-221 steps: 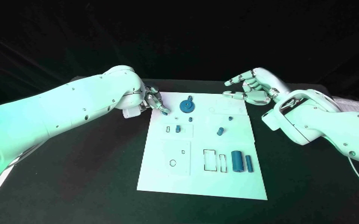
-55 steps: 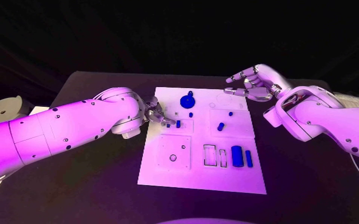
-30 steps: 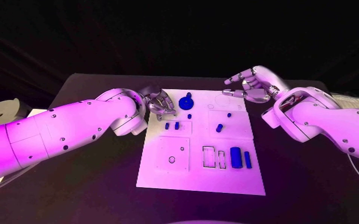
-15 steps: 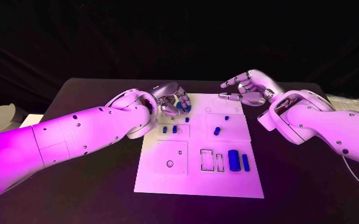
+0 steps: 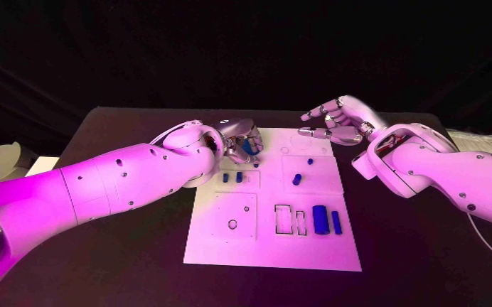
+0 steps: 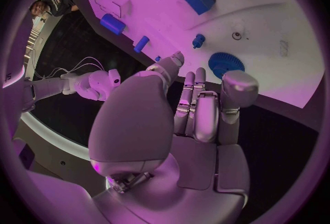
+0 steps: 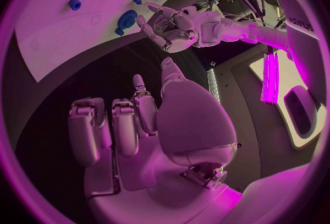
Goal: Assemble the parts on the task board
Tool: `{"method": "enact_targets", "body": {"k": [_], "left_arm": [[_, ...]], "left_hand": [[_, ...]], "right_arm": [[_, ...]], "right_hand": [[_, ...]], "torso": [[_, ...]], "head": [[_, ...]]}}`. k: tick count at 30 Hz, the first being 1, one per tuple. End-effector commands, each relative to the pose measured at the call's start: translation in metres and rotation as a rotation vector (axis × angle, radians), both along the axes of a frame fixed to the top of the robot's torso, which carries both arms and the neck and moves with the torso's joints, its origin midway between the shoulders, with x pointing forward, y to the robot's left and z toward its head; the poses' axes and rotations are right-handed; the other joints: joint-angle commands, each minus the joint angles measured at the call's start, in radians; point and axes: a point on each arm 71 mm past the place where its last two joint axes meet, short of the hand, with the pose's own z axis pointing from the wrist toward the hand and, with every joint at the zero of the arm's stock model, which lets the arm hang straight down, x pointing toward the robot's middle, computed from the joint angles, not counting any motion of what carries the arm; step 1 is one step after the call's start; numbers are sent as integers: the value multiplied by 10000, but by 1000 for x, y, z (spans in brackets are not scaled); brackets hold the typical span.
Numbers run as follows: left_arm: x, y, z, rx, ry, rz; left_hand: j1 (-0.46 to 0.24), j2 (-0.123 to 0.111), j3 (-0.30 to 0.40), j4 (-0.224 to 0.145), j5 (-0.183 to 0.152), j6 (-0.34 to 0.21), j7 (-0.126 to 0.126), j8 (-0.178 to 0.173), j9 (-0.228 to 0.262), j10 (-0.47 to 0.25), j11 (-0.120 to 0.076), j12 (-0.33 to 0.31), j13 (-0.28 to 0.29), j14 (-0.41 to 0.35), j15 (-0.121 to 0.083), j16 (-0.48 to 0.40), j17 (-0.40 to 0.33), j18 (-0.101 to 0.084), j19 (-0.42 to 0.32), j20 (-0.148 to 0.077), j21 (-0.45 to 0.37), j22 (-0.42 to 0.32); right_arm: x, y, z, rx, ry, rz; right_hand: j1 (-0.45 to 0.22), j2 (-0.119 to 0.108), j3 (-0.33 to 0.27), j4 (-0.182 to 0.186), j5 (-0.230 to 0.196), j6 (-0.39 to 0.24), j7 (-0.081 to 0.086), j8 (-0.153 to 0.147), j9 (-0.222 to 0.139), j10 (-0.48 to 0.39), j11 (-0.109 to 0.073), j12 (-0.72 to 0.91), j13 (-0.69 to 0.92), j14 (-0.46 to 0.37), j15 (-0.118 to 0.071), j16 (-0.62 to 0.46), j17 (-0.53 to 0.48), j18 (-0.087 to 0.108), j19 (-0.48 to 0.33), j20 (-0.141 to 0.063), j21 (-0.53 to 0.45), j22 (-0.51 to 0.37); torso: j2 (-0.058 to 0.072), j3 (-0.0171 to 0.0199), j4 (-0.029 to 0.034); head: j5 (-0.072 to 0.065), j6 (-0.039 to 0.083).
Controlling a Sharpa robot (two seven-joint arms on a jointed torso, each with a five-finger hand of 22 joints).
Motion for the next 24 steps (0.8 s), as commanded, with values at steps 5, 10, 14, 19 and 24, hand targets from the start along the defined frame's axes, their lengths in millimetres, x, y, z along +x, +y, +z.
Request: {"method": "enact_targets", "body": {"k": [5, 10, 14, 19, 24], "left_arm": [[1, -4, -10, 1344, 552, -93], [2, -5, -12, 1434, 611, -14], [3, -5, -12, 1455, 612, 54], [4, -8, -13, 1437, 608, 40], [3, -11, -15, 1398, 617, -23]], "left_hand": [[-92, 75, -117, -8, -39, 109, 10, -114, -76, 85, 33, -113, -90, 461, -26, -57, -104, -162, 86, -9, 112, 83], [-89, 100, -142, -12, -36, 147, 12, -127, -99, 123, 35, -138, -118, 462, -23, -52, -120, -168, 98, -7, 140, 115], [-22, 209, -130, -44, -22, 229, 18, -164, -155, 210, 36, -204, -188, 466, -23, -31, -145, -179, 122, -5, 200, 184], [94, 352, -21, -98, -7, 320, 18, -210, -222, 314, 33, -292, -275, 470, -27, 2, -161, -190, 139, -6, 260, 257], [188, 501, 164, -143, 2, 421, 5, -250, -286, 434, 20, -385, -365, 471, -36, 37, -176, -199, 151, -11, 312, 322]], "right_arm": [[-1, 2, 0, -23, -2, 176], [-1, 2, 0, -20, -6, 179], [-1, 2, 0, -20, -6, 179], [-1, 3, 0, -21, -2, 185], [-1, 3, 0, -20, 2, 197]], "right_hand": [[-29, 65, -44, -7, 23, -2, 8, 5, 6, -67, 28, -50, 995, 968, 6, -52, 2258, 40, 656, 41, -66, 1901], [-29, 65, -44, -7, 23, -2, 8, 5, 6, -67, 28, -50, 995, 968, 6, -52, 2258, 40, 656, 41, -66, 1901], [-29, 65, -44, -7, 23, -2, 8, 5, 6, -67, 28, -50, 995, 968, 6, -52, 2258, 40, 656, 41, -66, 1901], [-29, 65, -44, -7, 23, -2, 8, 5, 6, -67, 28, -50, 995, 968, 6, -52, 2258, 40, 656, 41, -66, 1901], [-29, 65, -44, -7, 23, -2, 8, 5, 6, -67, 28, -50, 995, 968, 6, -52, 2258, 40, 656, 41, -66, 1901]], "torso": [[3, -3, 8], [-7, 3, 21], [-8, 1, 24], [-1, -8, 10], [-3, 0, 10]], "head": [[-27, -51], [-41, -57], [-39, -66], [-42, -50], [-40, -68]]}}
